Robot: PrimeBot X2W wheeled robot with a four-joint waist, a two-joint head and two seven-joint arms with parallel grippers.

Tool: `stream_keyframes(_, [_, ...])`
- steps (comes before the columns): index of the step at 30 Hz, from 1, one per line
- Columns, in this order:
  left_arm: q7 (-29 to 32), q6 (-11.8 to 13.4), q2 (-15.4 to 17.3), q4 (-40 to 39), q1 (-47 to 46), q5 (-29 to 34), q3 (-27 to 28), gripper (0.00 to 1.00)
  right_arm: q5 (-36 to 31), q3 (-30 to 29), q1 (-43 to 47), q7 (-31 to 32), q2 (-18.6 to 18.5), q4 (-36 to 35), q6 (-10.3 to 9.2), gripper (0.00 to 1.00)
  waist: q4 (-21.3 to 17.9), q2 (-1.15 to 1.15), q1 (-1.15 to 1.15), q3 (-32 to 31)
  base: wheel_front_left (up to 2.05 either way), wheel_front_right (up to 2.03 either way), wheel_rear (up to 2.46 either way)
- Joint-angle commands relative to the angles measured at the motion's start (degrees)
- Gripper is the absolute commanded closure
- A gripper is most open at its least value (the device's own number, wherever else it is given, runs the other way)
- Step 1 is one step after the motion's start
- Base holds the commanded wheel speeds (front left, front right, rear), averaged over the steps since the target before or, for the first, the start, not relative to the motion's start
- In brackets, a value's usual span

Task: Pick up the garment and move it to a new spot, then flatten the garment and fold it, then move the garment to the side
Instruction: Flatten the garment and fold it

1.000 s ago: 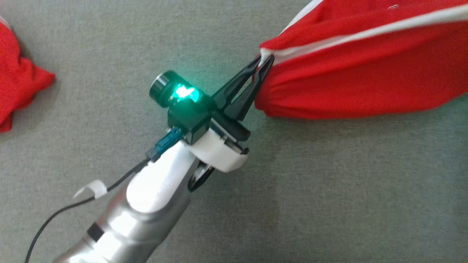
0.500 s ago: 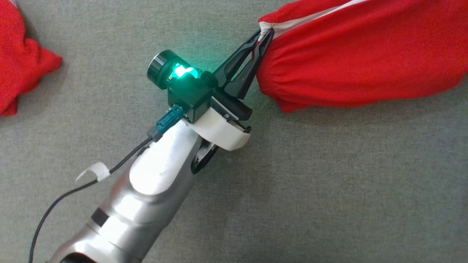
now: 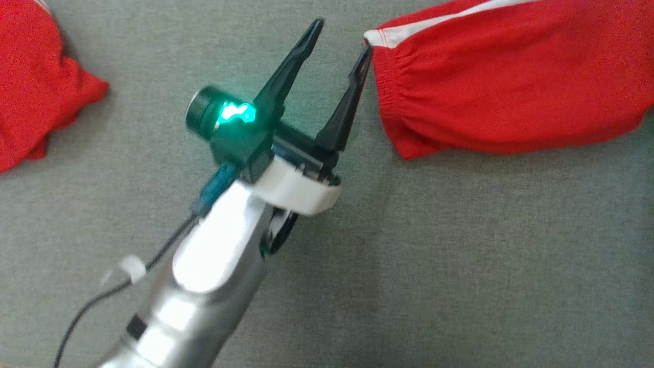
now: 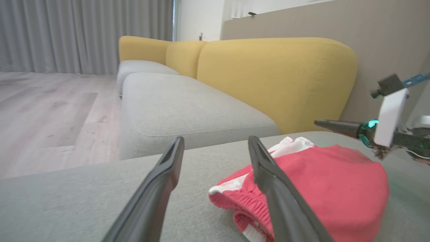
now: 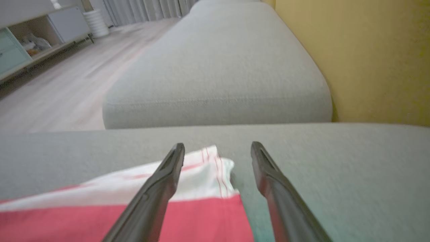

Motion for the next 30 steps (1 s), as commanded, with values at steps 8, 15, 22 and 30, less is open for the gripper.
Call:
stream_keyframes(8, [-0.06, 6.31, 0.62, -13.60, 12.24, 3.90, 5.04, 0.00, 2.94, -2.62, 10.28, 1.96, -5.42, 6.33, -0.04, 0.00, 5.64, 0.00, 0.01, -4.68, 0.00, 0.00, 0.00])
stream_keyframes(15, [-0.06, 7.08, 0.62, -18.01, 18.23, 5.72, 6.68, 0.00, 5.10, -2.45, 12.57, 6.40, -5.00, 10.49, -0.04, 0.00, 9.43, 0.00, 0.01, -5.45, 0.00, 0.00, 0.00])
stream_keyframes(22, [-0.06, 7.62, 0.61, -19.77, 21.47, 7.01, 8.23, 0.00, 7.30, -3.04, 13.61, 8.16, -4.42, 12.37, -0.04, 1.00, 9.56, 0.00, 0.01, -7.12, 0.00, 0.00, 0.00])
stream_keyframes(30, [-0.06, 8.53, 0.61, -20.91, 23.48, 8.09, 11.36, 0.00, 3.59, -2.28, 15.54, 2.76, -8.41, 12.25, -0.04, 1.00, 4.14, 0.00, 0.01, -9.99, 0.00, 0.00, 0.00])
